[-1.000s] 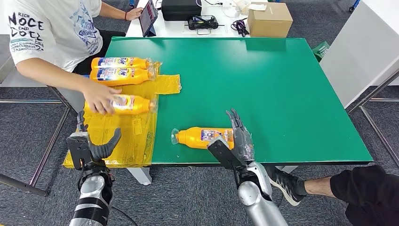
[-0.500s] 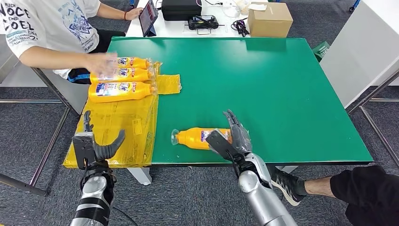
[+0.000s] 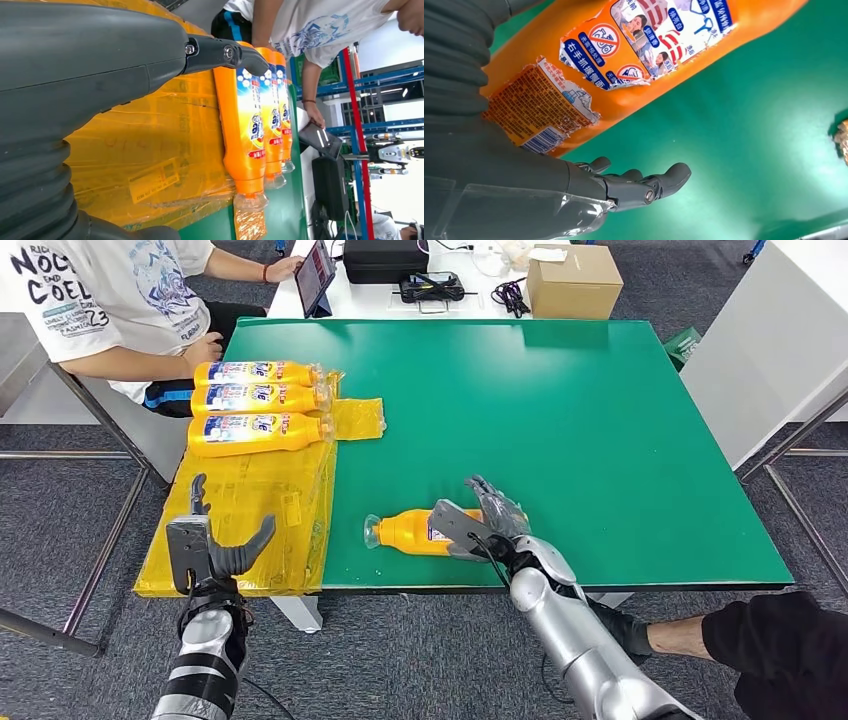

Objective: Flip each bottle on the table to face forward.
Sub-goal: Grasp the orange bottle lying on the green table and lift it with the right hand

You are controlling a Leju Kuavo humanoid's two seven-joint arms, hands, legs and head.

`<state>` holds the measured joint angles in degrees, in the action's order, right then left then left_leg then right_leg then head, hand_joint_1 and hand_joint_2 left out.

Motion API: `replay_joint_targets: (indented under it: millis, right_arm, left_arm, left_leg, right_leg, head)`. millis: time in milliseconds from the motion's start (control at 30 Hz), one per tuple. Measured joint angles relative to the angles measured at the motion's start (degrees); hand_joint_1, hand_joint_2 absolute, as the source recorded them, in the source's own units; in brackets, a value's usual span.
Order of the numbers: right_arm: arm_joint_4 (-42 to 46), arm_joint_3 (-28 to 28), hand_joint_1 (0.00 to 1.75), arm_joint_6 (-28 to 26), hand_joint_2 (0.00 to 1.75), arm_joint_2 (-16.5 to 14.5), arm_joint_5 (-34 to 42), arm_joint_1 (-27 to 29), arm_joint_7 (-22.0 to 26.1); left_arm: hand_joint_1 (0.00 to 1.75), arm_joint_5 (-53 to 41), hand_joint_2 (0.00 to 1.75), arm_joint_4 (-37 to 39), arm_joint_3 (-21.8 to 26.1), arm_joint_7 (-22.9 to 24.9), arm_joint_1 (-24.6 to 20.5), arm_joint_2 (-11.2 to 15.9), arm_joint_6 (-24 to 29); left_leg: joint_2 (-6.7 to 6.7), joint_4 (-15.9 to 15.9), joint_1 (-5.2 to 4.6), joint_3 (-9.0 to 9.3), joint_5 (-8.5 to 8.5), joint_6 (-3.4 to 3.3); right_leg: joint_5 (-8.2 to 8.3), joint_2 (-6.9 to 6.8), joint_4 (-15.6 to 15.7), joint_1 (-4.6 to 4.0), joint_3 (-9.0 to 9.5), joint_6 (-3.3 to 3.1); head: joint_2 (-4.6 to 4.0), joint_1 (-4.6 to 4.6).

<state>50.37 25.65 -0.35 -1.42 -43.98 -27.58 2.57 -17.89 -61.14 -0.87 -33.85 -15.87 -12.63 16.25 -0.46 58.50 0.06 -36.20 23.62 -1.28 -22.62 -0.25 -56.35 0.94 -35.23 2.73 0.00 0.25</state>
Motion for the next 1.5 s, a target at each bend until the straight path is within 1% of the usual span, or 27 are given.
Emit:
replay_joint_targets:
  millis: [567, 867, 1167, 1200, 1267, 1300, 1333, 1400, 1500]
  right_arm:
    - [-6.4, 8.6, 0.00, 5.0, 1.75, 2.0, -0.9, -6.0, -0.7]
    - [-8.2, 12.2, 0.00, 5.9, 1.75, 2.8, -1.0, -7.3, -0.6]
    - [-9.1, 16.1, 0.00, 8.2, 1.75, 4.2, -1.2, -8.8, -0.6]
    - [-9.2, 16.6, 0.14, 8.4, 1.75, 4.4, -1.3, -9.0, -0.7]
    - [-9.3, 17.7, 0.66, 9.0, 1.75, 4.8, -1.4, -9.3, -0.8]
    - [-9.4, 18.1, 1.07, 9.1, 1.75, 5.0, -1.4, -9.5, -0.8]
    - [-9.5, 18.5, 1.37, 9.2, 1.75, 5.2, -1.5, -9.7, -0.8]
    - [-9.6, 19.3, 1.72, 9.3, 1.75, 5.6, -1.5, -10.1, -0.8]
    - [-9.6, 20.2, 1.75, 9.3, 1.75, 6.2, -1.5, -10.6, -1.1]
  left_arm:
    - [0.00, 2.9, 1.75, 4.8, 0.0, 1.5, -2.9, -0.1, -2.5]
    - [0.00, 3.6, 1.75, 6.6, 0.0, 1.5, -3.5, -0.2, -3.0]
    - [0.00, 4.2, 1.75, 7.6, 0.0, 1.5, -3.6, -0.3, -3.0]
    - [0.00, 4.2, 1.75, 7.7, 0.0, 1.6, -3.6, -0.3, -3.0]
    - [0.00, 4.2, 1.75, 7.7, 0.0, 1.6, -3.6, -0.3, -3.0]
    - [0.00, 4.2, 1.75, 7.8, 0.0, 1.6, -3.6, -0.3, -3.0]
    - [0.00, 4.3, 1.75, 7.8, 0.0, 1.6, -3.6, -0.3, -3.0]
    - [0.00, 4.5, 1.75, 7.8, 0.1, 1.5, -3.6, -0.3, -3.0]
    - [0.00, 4.8, 1.75, 7.8, 0.1, 1.4, -3.6, -0.3, -3.0]
  left_leg:
    - [0.01, 0.0, 0.00, 0.02, 0.00, 0.00]
    - [0.00, 0.0, 0.00, 0.02, 0.00, 0.00]
    - [0.00, 0.0, 0.00, 0.02, -0.01, -0.01]
    - [0.00, 0.0, 0.00, 0.03, -0.01, -0.01]
    - [0.00, 0.0, 0.00, 0.03, -0.01, -0.01]
    - [0.00, 0.0, 0.00, 0.03, -0.01, -0.01]
    - [0.00, 0.0, 0.00, 0.03, -0.01, -0.01]
    - [0.00, 0.0, 0.00, 0.03, -0.01, -0.01]
    - [-0.01, 0.0, 0.00, 0.02, -0.01, -0.01]
  right_leg:
    - [0.01, 0.01, 0.0, 0.00, 0.01, 0.00]
    - [0.01, 0.00, 0.0, 0.00, 0.01, 0.00]
    - [0.01, 0.00, 0.0, 0.00, 0.02, 0.00]
    - [0.01, 0.00, 0.0, 0.00, 0.02, 0.00]
    - [0.01, 0.00, 0.0, 0.00, 0.02, 0.01]
    - [0.01, 0.00, 0.0, 0.00, 0.02, 0.01]
    - [0.01, 0.00, 0.0, 0.00, 0.02, 0.01]
    - [0.01, 0.00, 0.0, 0.00, 0.02, 0.01]
    - [0.01, -0.01, 0.0, 0.00, 0.02, 0.01]
  head:
    - [0.00, 0.01]
    - [0.00, 0.01]
    - [0.00, 0.00]
    - [0.00, -0.01]
    - [0.00, -0.01]
    - [0.00, -0.01]
    - [0.00, -0.01]
    - [0.00, -0.01]
    - [0.00, -0.01]
